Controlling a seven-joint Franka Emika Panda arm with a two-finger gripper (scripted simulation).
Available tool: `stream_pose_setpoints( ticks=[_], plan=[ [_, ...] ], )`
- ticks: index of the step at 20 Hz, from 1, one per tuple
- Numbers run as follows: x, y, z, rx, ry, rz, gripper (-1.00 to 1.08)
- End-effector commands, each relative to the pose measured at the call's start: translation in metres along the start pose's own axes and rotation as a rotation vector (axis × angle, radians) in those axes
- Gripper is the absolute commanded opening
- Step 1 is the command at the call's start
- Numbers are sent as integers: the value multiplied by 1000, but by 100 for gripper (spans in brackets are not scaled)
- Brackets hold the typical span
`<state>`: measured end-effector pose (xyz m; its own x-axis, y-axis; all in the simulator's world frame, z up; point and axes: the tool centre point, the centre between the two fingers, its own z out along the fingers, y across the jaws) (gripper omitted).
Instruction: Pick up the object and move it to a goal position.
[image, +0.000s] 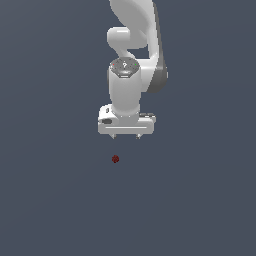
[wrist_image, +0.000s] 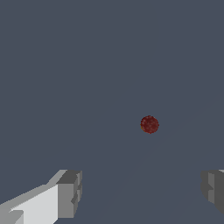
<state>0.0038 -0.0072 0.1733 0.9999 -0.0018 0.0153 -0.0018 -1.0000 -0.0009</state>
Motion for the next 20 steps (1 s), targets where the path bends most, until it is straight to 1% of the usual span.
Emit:
stream_pose_setpoints(
  ticks=[1,12,20],
  plan=[
    [0,0,0,0,0,0,100],
    [9,-5,-18,-7,23,-54,100],
    [9,-4,-16,-8,22,-71,100]
  ],
)
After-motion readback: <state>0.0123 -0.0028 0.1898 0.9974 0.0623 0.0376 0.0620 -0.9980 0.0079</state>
